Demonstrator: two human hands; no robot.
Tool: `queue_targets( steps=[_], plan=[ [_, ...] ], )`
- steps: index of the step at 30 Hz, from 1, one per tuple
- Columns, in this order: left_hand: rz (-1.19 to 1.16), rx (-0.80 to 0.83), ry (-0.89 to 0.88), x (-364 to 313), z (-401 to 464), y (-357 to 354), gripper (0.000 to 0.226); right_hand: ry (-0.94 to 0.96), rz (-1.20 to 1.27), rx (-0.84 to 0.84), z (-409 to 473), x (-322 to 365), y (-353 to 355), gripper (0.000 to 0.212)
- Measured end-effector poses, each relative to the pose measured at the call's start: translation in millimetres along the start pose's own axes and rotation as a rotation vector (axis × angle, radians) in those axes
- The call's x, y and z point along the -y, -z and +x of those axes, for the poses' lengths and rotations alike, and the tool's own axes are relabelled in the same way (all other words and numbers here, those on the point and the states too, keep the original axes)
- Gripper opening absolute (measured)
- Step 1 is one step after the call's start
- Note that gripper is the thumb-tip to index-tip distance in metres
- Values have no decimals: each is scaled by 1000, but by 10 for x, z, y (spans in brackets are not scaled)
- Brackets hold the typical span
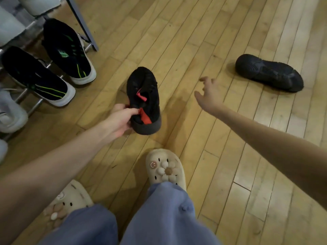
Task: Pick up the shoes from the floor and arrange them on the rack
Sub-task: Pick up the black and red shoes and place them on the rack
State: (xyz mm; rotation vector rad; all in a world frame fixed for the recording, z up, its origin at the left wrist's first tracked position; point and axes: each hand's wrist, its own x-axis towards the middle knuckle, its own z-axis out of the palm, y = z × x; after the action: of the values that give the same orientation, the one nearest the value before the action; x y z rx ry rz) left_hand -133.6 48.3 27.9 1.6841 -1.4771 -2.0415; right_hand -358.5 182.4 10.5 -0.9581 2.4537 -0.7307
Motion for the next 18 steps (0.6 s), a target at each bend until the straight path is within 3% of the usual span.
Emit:
queue_targets(
  steps=[4,7,13,18],
  plan=[
    [129,70,-135,-148,-26,-135,31,-69,-519,18,706,-510,380,80],
    [166,139,-174,-244,46,-191,32,29,-899,104,1078,-763,581,88],
    [172,185,-174,-345,244,-306,33,-34,-1185,181,1481,-975,684,73],
    [150,175,-140,-347,321,-245,29,-95,-1263,179,1564,-1108,744,67]
  ],
)
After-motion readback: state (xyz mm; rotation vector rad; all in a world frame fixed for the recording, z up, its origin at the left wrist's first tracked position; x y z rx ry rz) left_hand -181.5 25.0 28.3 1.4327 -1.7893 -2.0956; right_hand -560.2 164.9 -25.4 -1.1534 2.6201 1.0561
